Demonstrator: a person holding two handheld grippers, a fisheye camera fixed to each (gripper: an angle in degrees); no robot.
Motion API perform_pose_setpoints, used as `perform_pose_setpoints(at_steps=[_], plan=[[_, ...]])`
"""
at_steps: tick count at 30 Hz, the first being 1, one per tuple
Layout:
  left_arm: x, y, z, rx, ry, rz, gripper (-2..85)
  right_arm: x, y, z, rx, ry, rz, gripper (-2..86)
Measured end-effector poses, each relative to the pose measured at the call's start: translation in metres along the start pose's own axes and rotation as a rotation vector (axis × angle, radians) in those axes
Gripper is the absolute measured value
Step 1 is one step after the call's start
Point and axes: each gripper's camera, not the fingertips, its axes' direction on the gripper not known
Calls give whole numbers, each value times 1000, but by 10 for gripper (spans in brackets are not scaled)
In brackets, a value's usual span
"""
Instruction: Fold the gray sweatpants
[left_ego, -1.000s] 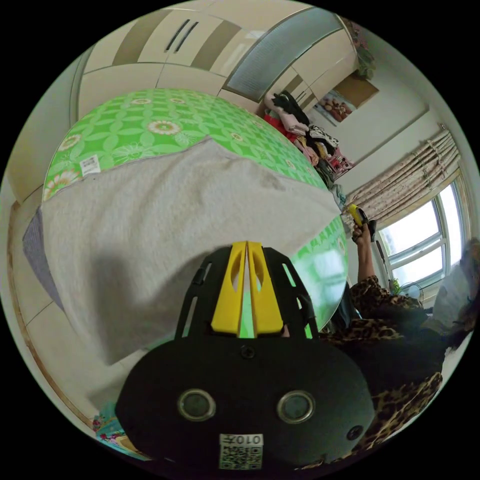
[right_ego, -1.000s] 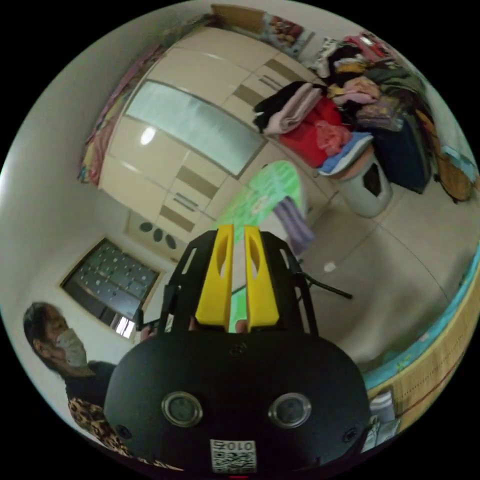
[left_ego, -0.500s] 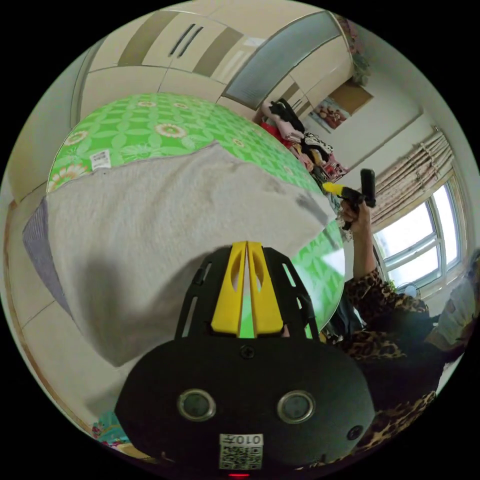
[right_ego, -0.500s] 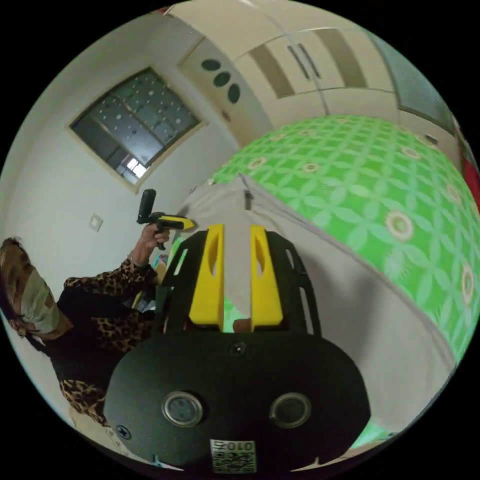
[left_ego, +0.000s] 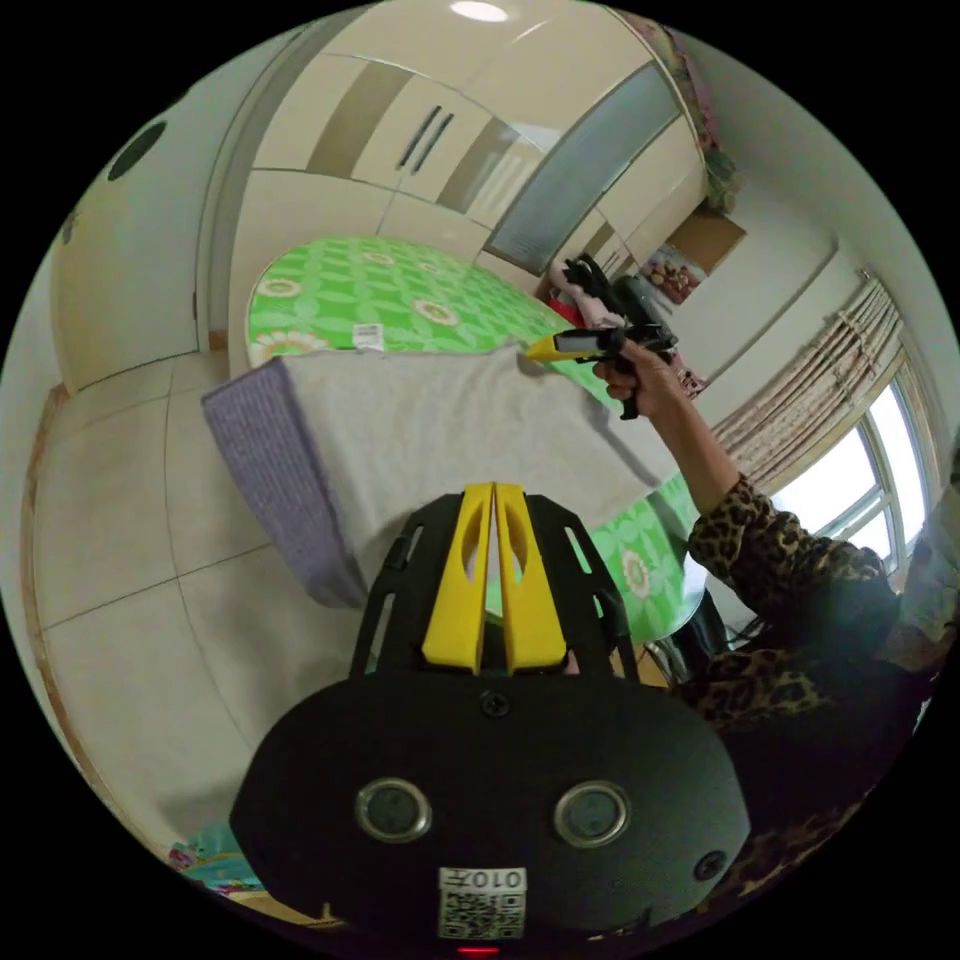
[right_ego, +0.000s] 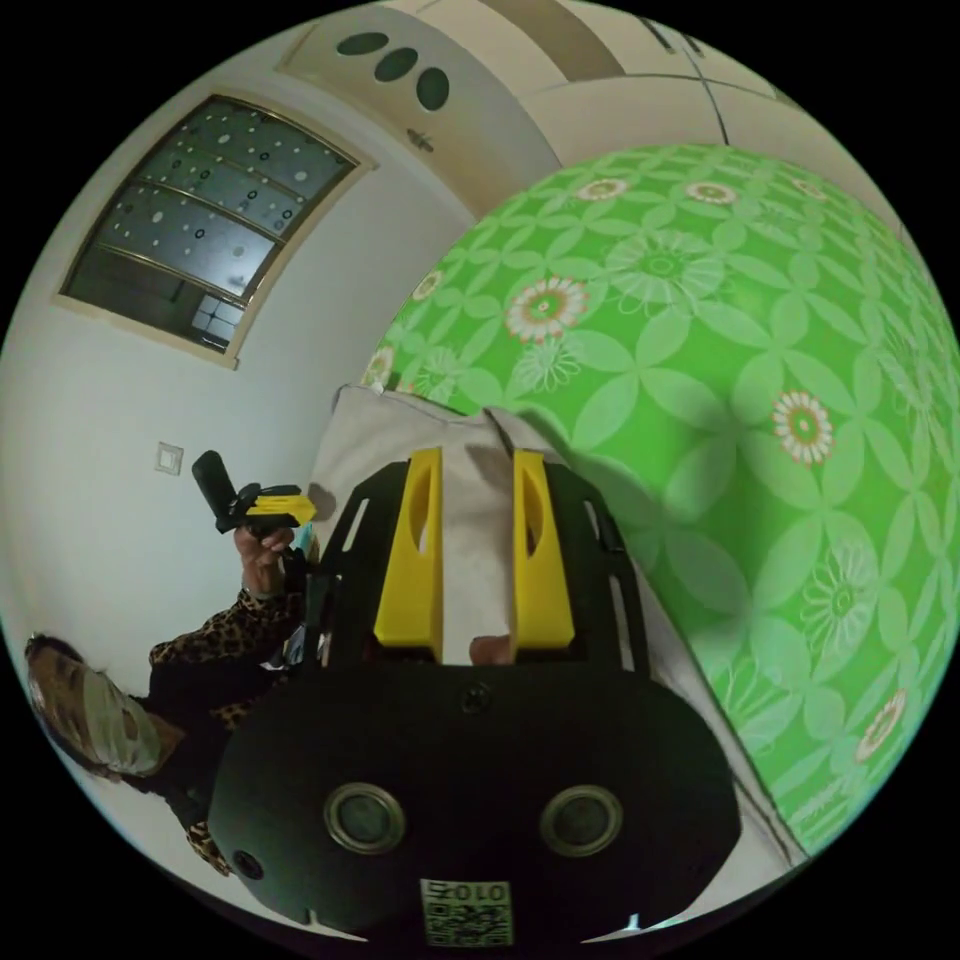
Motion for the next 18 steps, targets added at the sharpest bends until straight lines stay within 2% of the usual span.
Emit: perform_pose_setpoints(at_steps=[6,10,12,16,18], plan=[[-63,25,-43,23,18,-81,-2,3,-48,20,-98,116,-19,47],[-98,33,-65,45,77,-96,-1,17,-53,-20,75,-130,-56,38],[-111,33,-74,59,86,-96,-1,31,-57,-27,103,-157,-21,37],[-138,36,-96,88,90,-104,-1,71,-74,0,-37,-98,131,36],[-150,39,-105,95,90,-115,-1,83,-75,6,-24,-123,156,36]])
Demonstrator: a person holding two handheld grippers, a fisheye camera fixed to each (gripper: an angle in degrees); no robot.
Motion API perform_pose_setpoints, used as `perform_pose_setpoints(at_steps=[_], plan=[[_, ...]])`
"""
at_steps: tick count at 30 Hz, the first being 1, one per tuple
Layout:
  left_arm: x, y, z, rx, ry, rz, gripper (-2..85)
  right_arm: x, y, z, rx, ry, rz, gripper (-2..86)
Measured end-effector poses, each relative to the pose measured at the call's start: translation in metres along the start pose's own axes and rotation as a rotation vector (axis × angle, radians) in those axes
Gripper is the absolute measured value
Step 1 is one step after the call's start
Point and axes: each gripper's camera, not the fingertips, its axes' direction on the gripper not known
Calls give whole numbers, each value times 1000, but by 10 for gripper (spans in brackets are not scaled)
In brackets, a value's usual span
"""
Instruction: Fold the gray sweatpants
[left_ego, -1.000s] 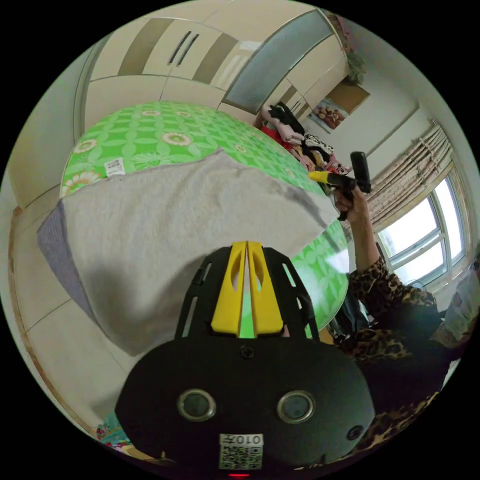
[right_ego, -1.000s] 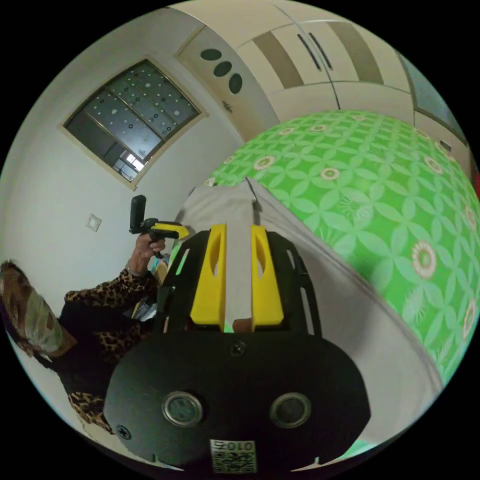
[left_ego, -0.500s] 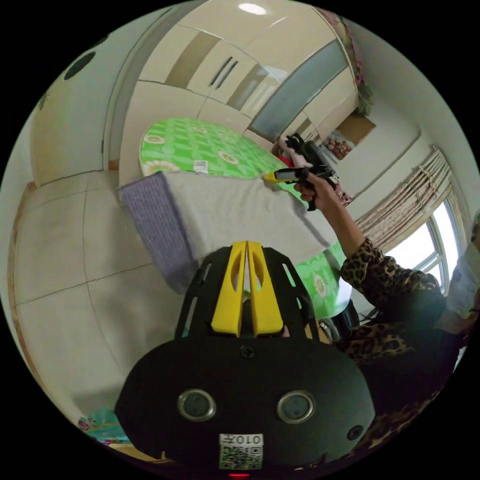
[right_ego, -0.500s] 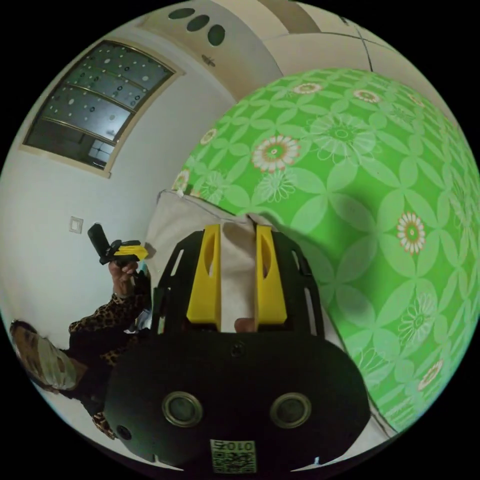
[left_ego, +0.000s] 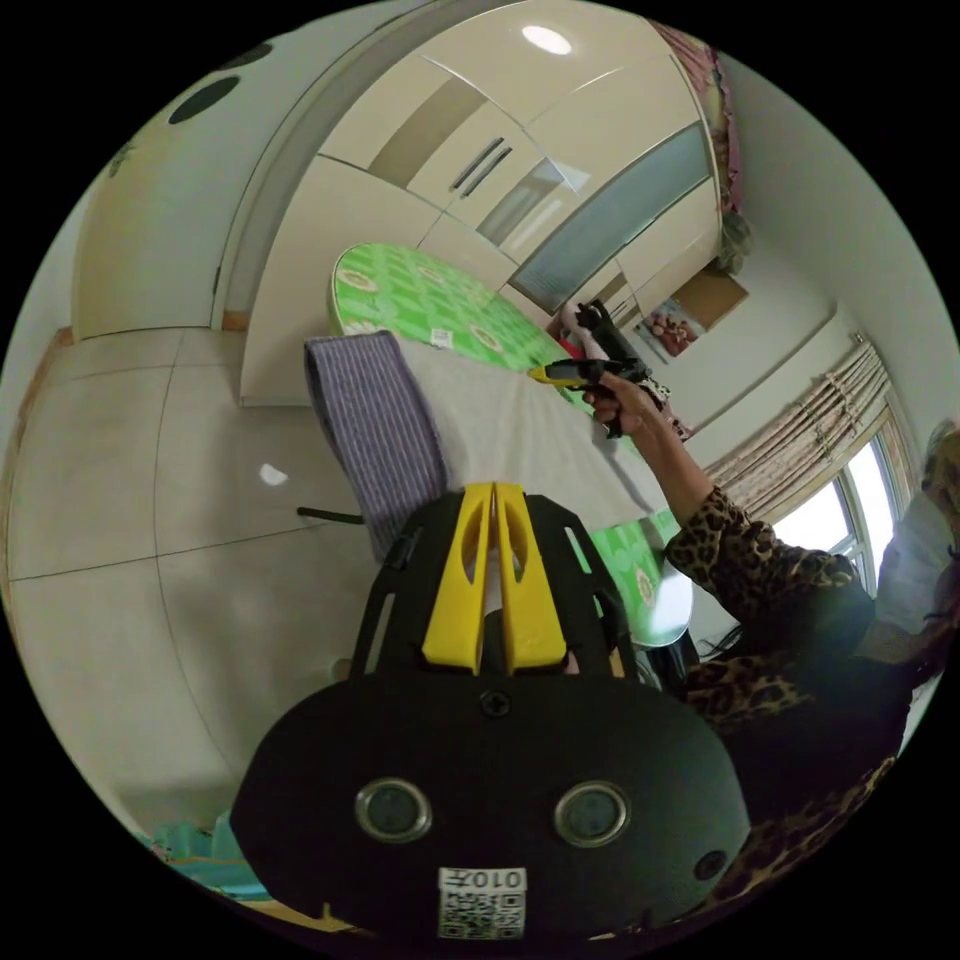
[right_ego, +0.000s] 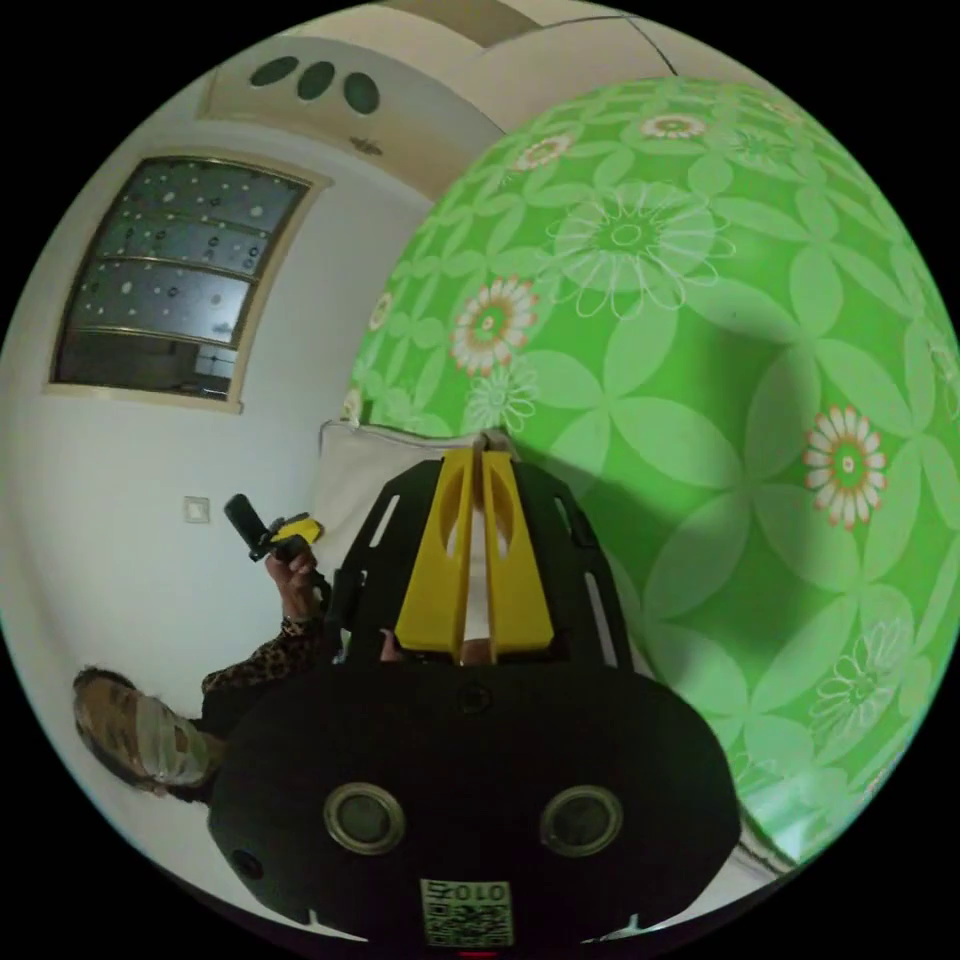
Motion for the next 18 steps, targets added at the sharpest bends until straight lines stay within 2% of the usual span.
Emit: perform_pose_setpoints(at_steps=[3,5,9,13,15,16,17,18], plan=[[-20,7,-26,29,-25,-23,0,19,2,-5,39,-71,16,36],[-42,18,-59,112,-64,-107,0,31,5,-10,58,-120,41,37],[-88,51,-106,254,-40,-274,6,58,22,-28,219,-407,26,40],[-151,99,-110,289,198,-491,30,80,30,-28,137,-290,169,57],[-170,121,-113,368,297,-556,45,81,50,-46,251,-398,77,67],[-181,135,-114,443,403,-580,57,84,65,-56,319,-481,39,68],[-191,147,-112,522,528,-595,68,85,72,-60,335,-511,34,69],[-196,152,-110,558,577,-604,75,84,85,-65,346,-533,13,69]])
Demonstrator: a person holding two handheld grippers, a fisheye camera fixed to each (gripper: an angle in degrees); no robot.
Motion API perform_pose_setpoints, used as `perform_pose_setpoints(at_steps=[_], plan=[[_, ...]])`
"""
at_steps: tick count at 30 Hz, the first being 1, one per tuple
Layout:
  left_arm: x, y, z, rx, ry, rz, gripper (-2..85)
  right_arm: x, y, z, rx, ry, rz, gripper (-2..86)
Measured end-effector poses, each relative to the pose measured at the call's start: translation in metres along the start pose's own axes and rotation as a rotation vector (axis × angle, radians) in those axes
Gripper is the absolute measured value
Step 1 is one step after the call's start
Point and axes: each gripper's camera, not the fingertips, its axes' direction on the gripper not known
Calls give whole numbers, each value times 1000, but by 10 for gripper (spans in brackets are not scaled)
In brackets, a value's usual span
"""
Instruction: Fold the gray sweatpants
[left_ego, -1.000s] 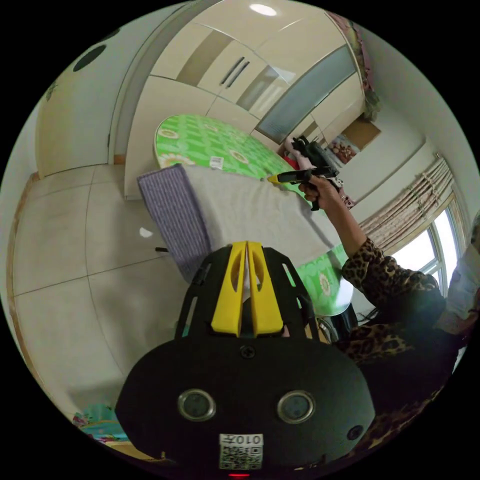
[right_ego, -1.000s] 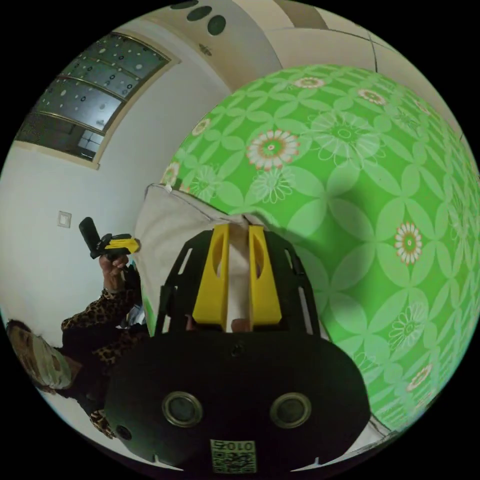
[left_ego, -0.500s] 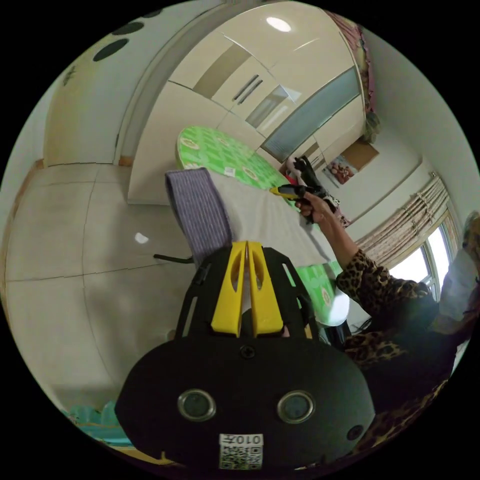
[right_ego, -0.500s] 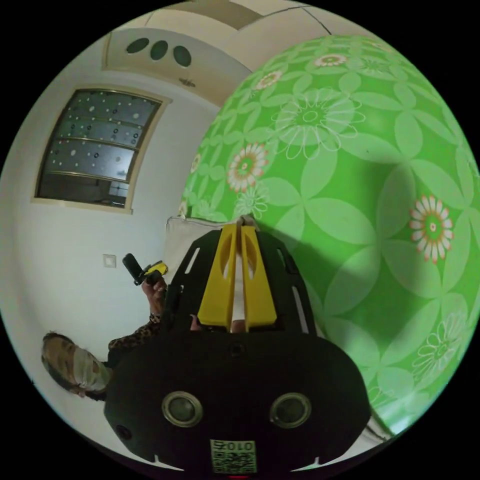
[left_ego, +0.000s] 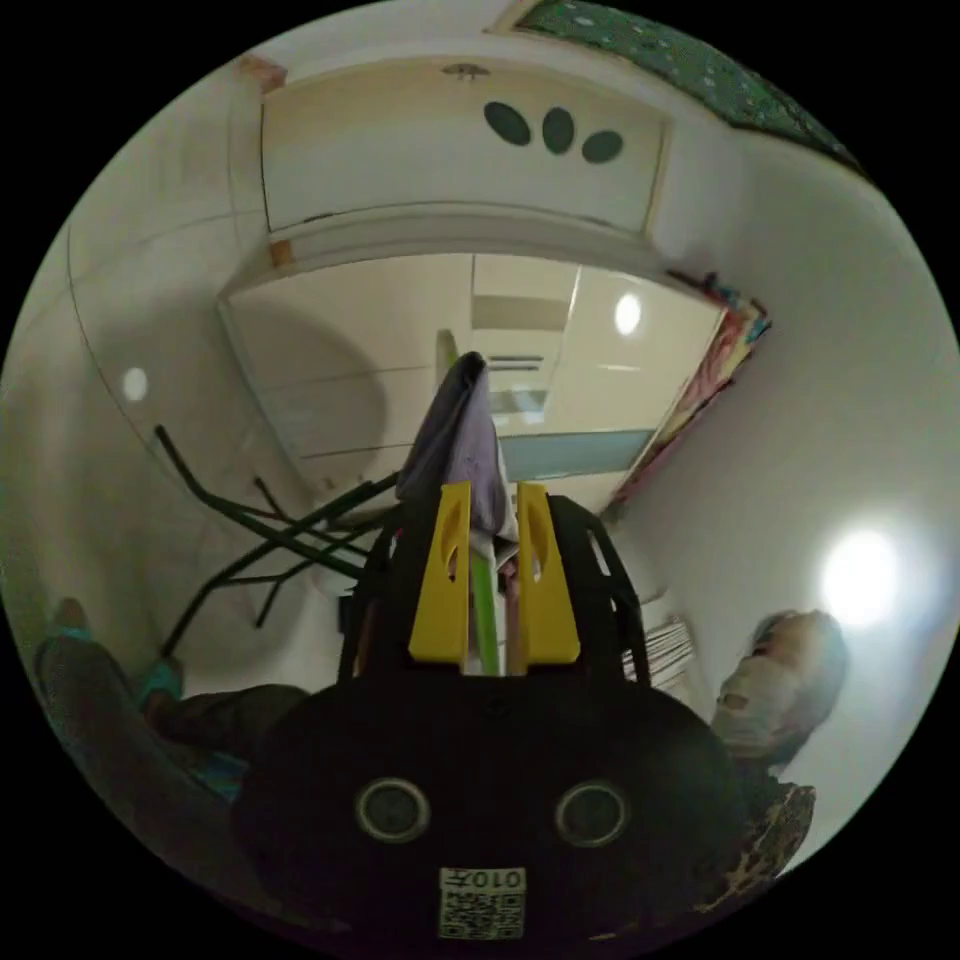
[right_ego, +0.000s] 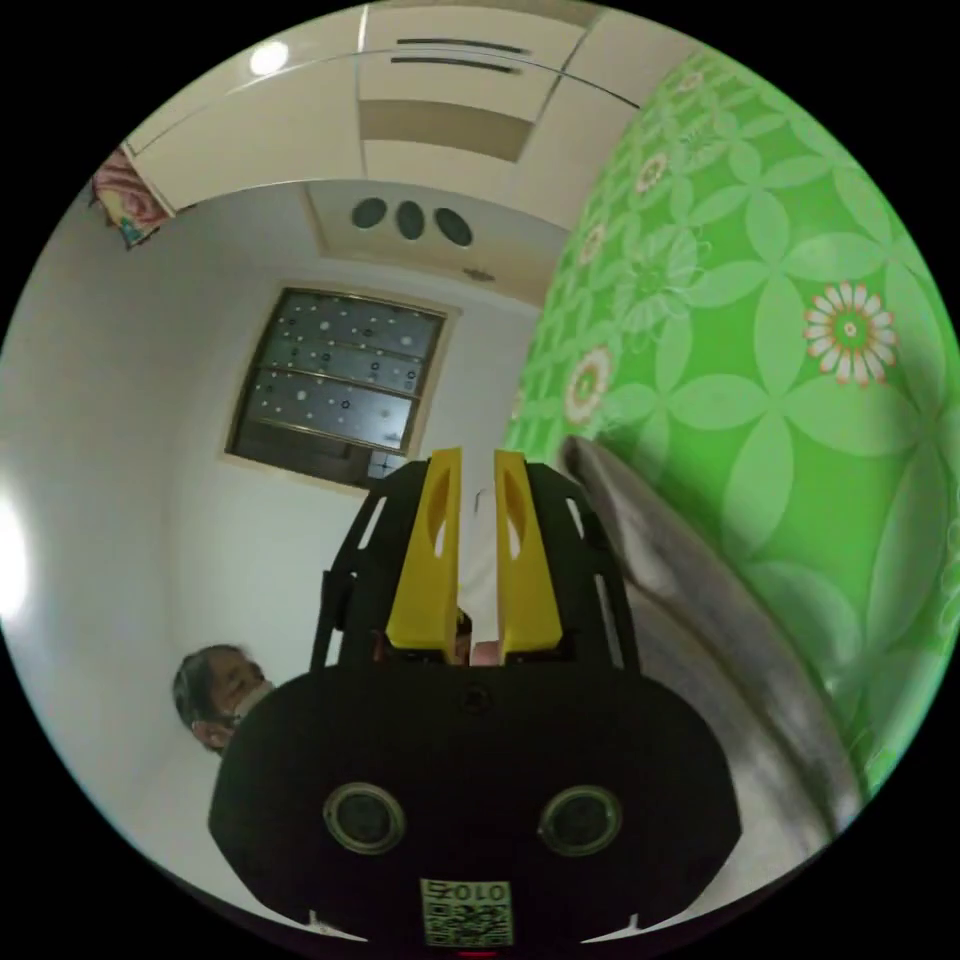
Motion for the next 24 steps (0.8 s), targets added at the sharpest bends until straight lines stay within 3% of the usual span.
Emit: perform_pose_setpoints(at_steps=[7,14,19,24], plan=[[-72,25,-6,151,342,-158,157,-18,88,4,-122,-207,-175,53],[-68,9,-8,135,255,-91,230,1,153,-4,-83,-191,-229,50],[-45,-19,-7,183,199,-37,203,13,182,-23,-25,-205,-293,35],[-32,-45,-5,98,173,-107,91,18,199,-32,-35,-170,-267,29]])
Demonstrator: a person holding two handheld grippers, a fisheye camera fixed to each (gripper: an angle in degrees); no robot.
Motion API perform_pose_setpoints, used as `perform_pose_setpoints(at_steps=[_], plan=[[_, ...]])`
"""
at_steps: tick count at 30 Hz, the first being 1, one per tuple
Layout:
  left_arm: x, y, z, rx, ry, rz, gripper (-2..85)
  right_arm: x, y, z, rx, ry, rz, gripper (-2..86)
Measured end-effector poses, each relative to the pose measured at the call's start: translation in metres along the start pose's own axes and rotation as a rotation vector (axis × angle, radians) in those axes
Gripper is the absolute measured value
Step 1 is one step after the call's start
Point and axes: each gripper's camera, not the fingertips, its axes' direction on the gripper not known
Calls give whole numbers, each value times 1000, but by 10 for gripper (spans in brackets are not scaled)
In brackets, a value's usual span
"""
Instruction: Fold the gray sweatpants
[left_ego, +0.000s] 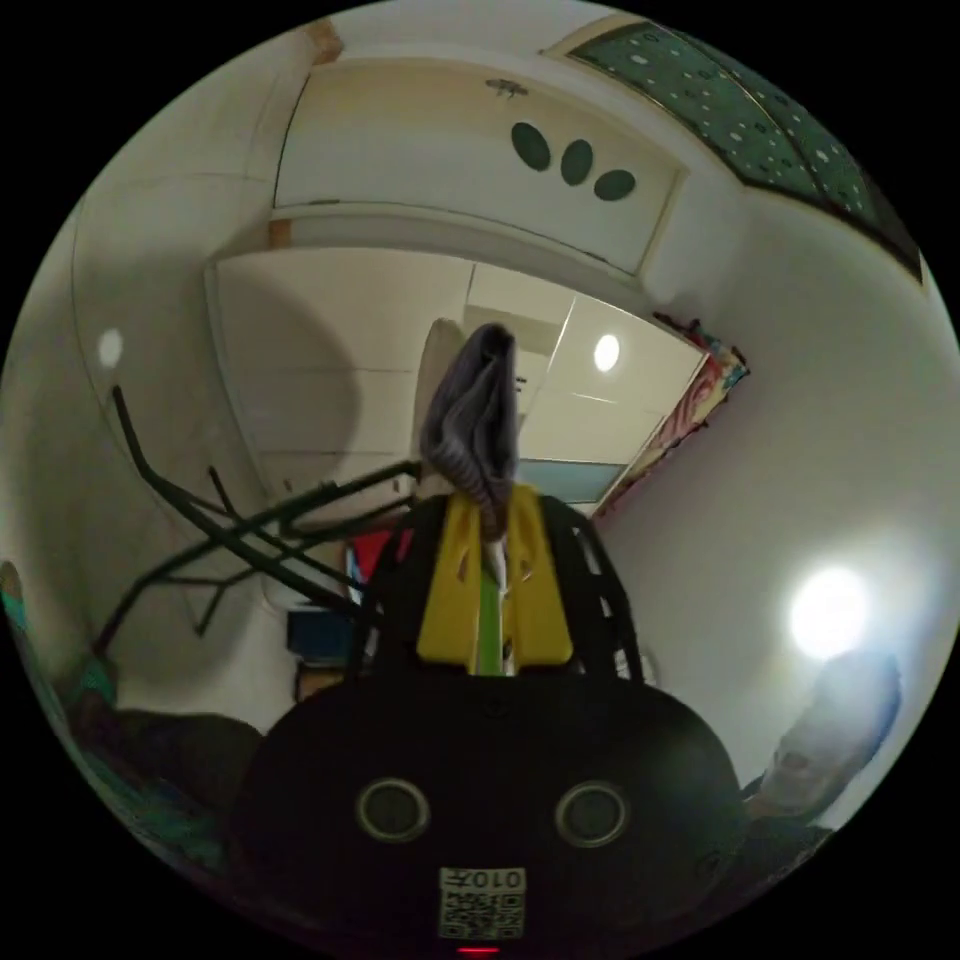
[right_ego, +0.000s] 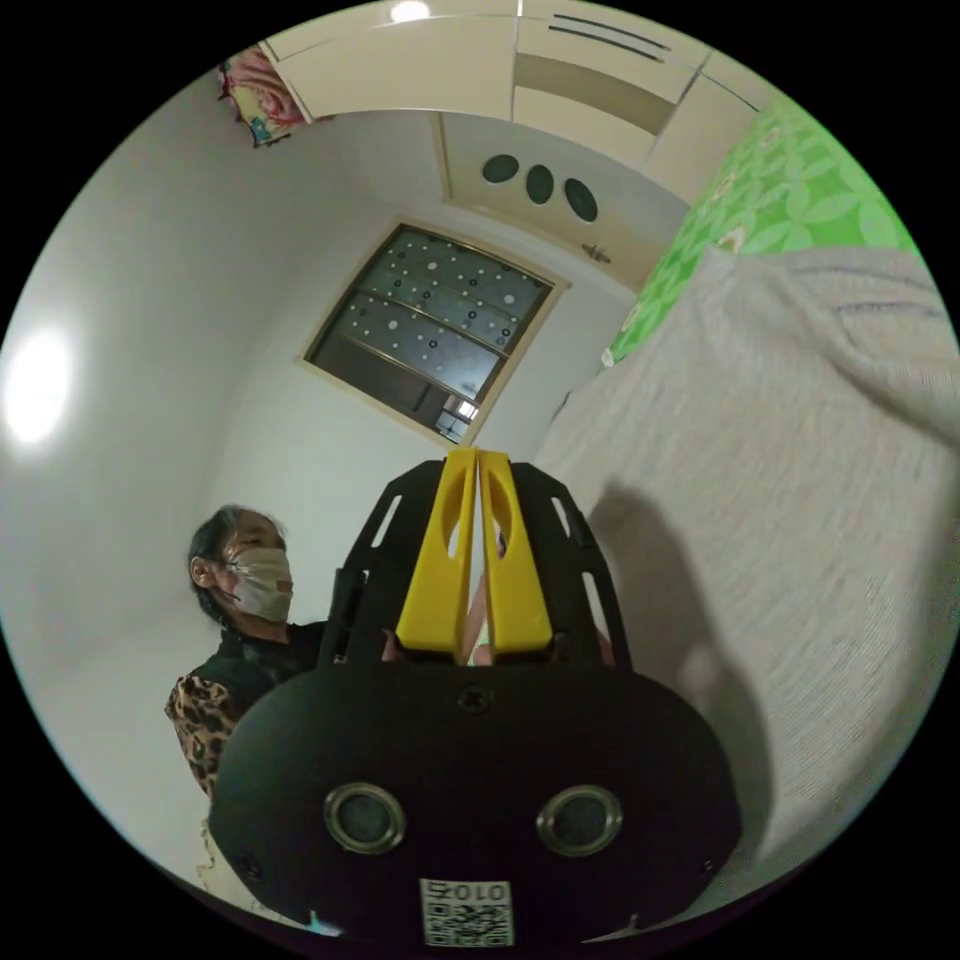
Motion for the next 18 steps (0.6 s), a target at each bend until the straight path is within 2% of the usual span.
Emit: perform_pose_setpoints(at_steps=[3,6,7,10,12,14,18], plan=[[40,-14,-38,84,-131,164,75,-1,13,-10,20,-13,6,28],[32,-26,-48,61,-153,137,72,2,20,-14,27,-49,25,28],[26,-29,-48,38,-171,120,72,3,23,-15,27,2,73,27],[15,-27,-57,74,-50,47,71,2,33,-21,61,150,171,27],[9,-26,-54,79,-2,-9,70,5,39,-24,66,125,193,27],[3,-25,-49,73,133,-65,70,7,46,-30,90,63,191,27],[47,-25,-42,32,23,121,70,-2,58,-35,92,-28,90,28]])
